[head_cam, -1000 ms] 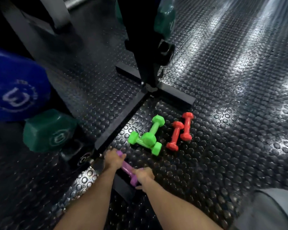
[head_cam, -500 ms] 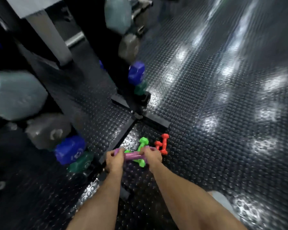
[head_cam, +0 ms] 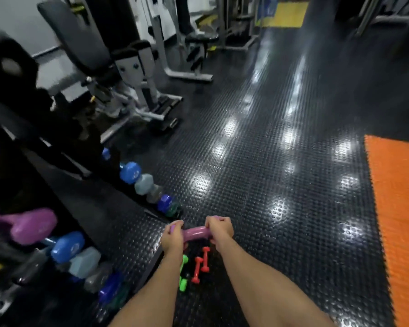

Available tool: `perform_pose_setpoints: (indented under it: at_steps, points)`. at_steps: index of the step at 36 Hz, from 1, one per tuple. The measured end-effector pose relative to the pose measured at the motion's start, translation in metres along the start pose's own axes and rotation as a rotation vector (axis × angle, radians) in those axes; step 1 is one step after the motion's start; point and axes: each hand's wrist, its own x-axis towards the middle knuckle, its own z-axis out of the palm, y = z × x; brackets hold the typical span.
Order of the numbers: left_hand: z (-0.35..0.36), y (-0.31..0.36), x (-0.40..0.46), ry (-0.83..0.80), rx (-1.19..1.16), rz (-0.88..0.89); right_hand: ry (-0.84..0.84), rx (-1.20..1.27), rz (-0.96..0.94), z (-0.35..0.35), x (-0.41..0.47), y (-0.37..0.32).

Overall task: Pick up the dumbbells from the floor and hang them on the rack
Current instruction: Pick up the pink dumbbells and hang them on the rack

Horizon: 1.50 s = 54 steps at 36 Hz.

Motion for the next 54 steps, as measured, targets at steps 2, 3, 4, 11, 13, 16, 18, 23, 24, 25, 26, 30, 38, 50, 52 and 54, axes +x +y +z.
perform_pose_setpoints:
  at_steps: [2,3,4,11,13,16,18,23,24,25,26,30,38,50,52,54]
  points:
    - [0.013,0.028,-0.021,0.011,0.035,0.003,-0.007,-0.024,-0.024,-0.018,-0.017,-0.031]
    - [0.021,0.042,-0.031,0.014,0.044,0.019,-0.005,-0.031,-0.047,-0.027,-0.023,-0.047]
    - [0.03,0.055,-0.039,0.021,0.062,0.029,-0.008,-0.045,-0.061,-0.035,-0.028,-0.063]
    - [0.06,0.136,-0.061,0.175,0.085,0.142,-0.041,-0.067,-0.191,-0.052,-0.064,-0.153]
    - [0.063,0.154,-0.063,0.225,0.06,0.17,-0.06,-0.065,-0.236,-0.048,-0.073,-0.173]
    - [0.064,0.178,-0.063,0.311,0.07,0.211,-0.069,-0.091,-0.282,-0.034,-0.081,-0.2]
    - [0.065,0.192,-0.059,0.359,0.071,0.222,-0.072,-0.137,-0.291,-0.023,-0.081,-0.212]
    - [0.053,0.228,-0.027,0.463,0.023,0.241,-0.171,-0.215,-0.34,0.026,-0.075,-0.25]
    - [0.05,0.234,-0.02,0.477,-0.015,0.241,-0.192,-0.228,-0.349,0.036,-0.075,-0.257]
    - [0.048,0.239,-0.014,0.503,-0.054,0.235,-0.21,-0.241,-0.364,0.047,-0.074,-0.265]
    - [0.048,0.244,-0.013,0.53,-0.069,0.232,-0.214,-0.241,-0.378,0.054,-0.075,-0.27]
    - [0.04,0.263,0.0,0.674,-0.14,0.215,-0.313,-0.281,-0.354,0.094,-0.078,-0.291]
    - [0.024,0.283,0.039,0.86,-0.294,0.192,-0.413,-0.325,-0.36,0.158,-0.079,-0.325]
    - [0.049,0.308,0.085,1.335,-0.619,0.059,-0.702,-0.638,-0.451,0.238,-0.051,-0.358]
    - [0.052,0.313,0.09,1.412,-0.674,0.035,-0.766,-0.706,-0.479,0.245,-0.054,-0.365]
    - [0.053,0.319,0.092,1.488,-0.726,0.021,-0.819,-0.783,-0.512,0.251,-0.056,-0.369]
